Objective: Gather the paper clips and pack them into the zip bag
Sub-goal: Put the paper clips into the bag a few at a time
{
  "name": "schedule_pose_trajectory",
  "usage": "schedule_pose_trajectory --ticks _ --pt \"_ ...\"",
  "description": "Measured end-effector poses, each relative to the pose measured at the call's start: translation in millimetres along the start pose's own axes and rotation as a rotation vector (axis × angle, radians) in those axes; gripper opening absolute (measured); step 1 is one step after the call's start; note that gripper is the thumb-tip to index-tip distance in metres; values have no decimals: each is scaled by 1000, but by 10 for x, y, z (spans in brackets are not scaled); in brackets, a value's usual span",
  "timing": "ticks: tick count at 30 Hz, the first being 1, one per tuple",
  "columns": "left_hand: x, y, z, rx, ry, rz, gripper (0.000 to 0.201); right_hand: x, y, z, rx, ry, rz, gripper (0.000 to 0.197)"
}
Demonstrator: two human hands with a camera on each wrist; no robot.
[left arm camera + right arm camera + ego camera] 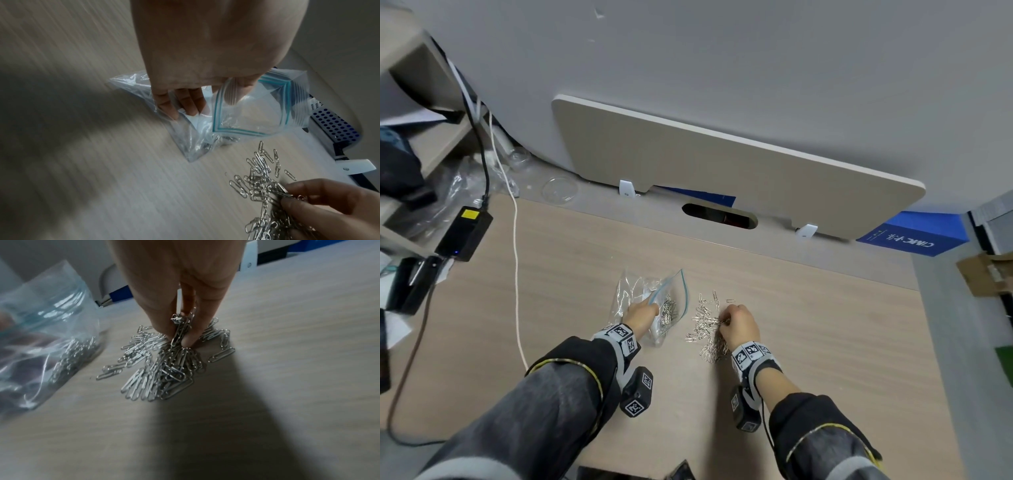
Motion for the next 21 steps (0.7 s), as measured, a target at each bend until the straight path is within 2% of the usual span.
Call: schedule_pose_trajectory --ticks 3,5,7,9,12,16,18,21 --pt "13 68 -35 2 3 -4 64 -24 67 145 111 238 20 24" --pt "24 111 -54 -8 -8 -17 63 -51 66 265 227 455 31 30" --pt "27 110 -41 -4 -10 -27 61 -106 19 301 303 633 13 27" --pt "33 131 -46 -7 -1 -31 60 -198 -50 212 327 790 -24 22" --pt "45 117 -32 7 15 -40 74 -322 -107 -61 282 935 -66 16" --pt "34 59 0 13 8 -29 77 -350 -97 -582 163 917 -150 17" --pt "44 140 -45 -10 16 -1 75 -257 -60 -818 107 831 -193 21" --pt "130 443 -200 -29 22 10 76 -96 -19 -1072 41 623 -176 11"
Point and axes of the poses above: each hand's wrist, its own y-axis towards the middle knuckle, its own x-axis out of the palm, z = x × y, the point moved 6 cm from there along y, towards the middle knuckle, and after that the axes turned 7 degrees about y, right-handed, at the moved point
